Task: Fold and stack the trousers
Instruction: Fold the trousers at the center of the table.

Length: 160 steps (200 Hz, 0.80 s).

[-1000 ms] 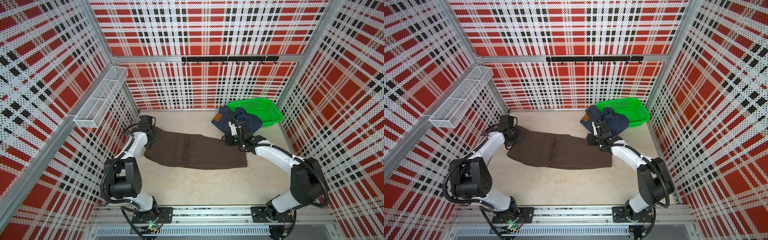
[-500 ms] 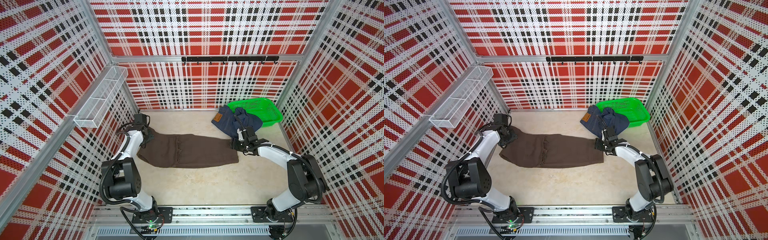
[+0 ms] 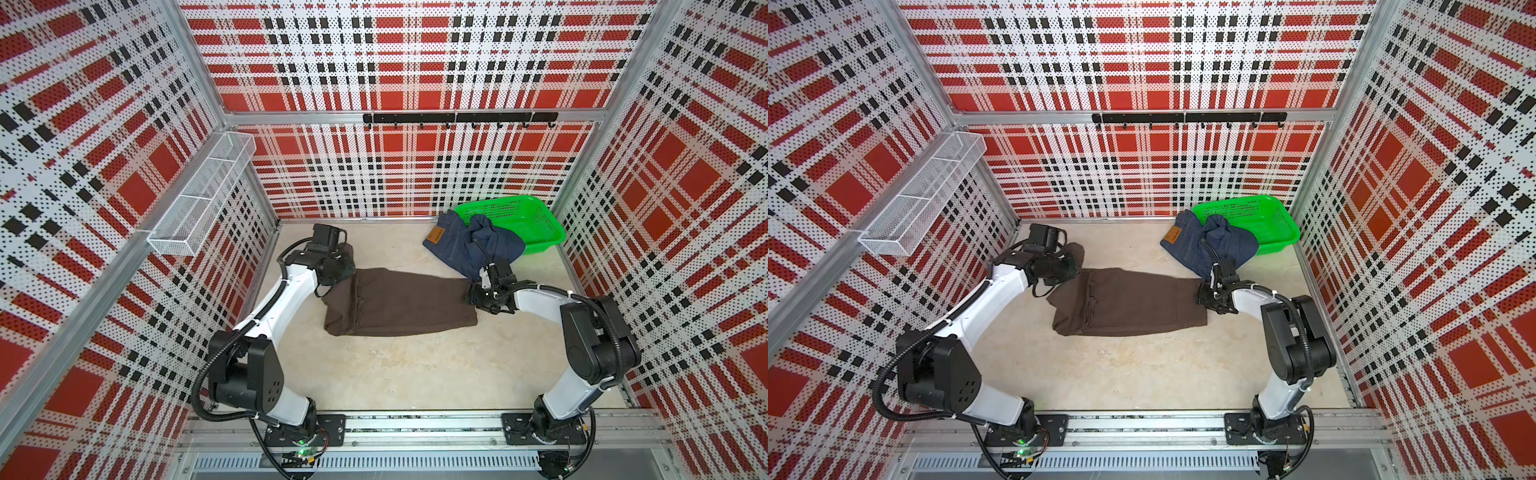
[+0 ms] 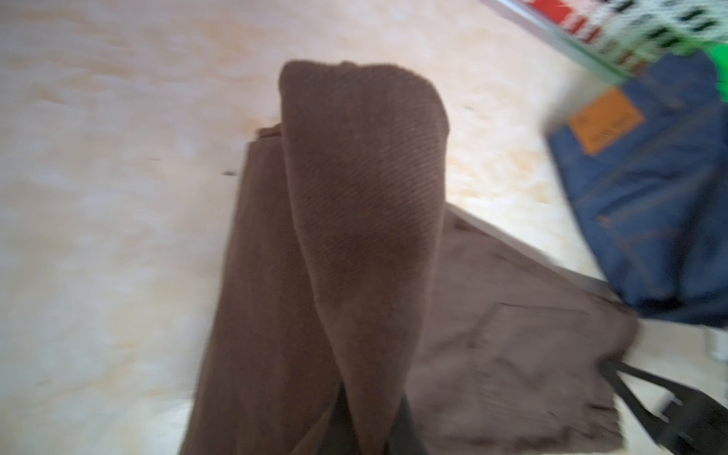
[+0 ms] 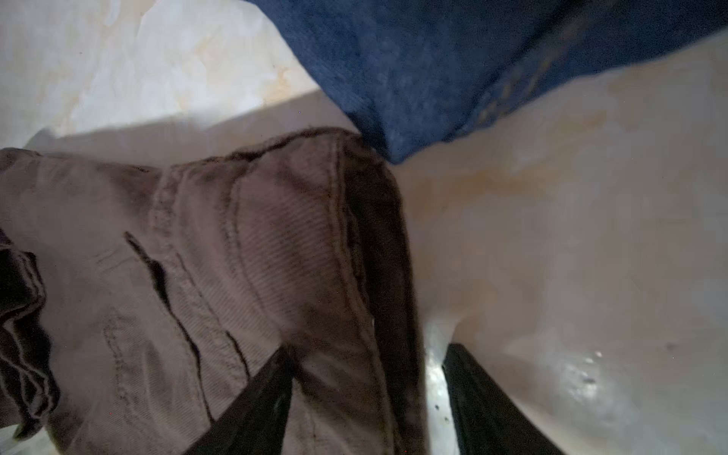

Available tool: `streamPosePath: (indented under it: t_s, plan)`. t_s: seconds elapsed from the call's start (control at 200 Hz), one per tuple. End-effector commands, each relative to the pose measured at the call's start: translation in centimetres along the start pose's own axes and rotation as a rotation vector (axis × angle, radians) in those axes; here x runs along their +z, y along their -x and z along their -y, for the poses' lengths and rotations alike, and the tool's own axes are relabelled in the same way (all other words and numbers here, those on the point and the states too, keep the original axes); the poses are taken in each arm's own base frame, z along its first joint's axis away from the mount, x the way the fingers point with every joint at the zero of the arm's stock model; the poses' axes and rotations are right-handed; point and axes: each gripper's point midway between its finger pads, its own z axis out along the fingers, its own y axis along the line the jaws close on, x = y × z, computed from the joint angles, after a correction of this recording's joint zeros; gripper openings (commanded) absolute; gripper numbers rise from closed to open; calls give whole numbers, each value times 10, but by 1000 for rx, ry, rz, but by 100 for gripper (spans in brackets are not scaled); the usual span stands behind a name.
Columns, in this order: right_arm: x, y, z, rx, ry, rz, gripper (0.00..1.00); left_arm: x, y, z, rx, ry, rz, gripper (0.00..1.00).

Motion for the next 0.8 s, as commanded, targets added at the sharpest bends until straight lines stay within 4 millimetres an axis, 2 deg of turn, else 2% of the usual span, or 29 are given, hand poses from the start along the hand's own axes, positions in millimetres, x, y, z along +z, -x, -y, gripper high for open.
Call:
streamPosePath:
  t_s: [0.0, 0.165, 0.436, 0.636, 0.797]
  plan:
    - [13, -14, -2, -5, 54, -54, 63, 1, -20, 61, -32, -177, -20, 0]
    - [21, -21, -8, 7, 120, -81, 57, 13, -56, 118, -29, -286, -72, 0]
    - [24, -32, -29, -12, 200, -100, 45, 29, -80, 182, -15, -353, -73, 0]
    - [26, -37, -36, -10, 222, -108, 40, 62, -113, 217, 25, -348, -123, 0]
    - [25, -39, -40, -16, 231, -109, 40, 78, -121, 233, 41, -331, -115, 0]
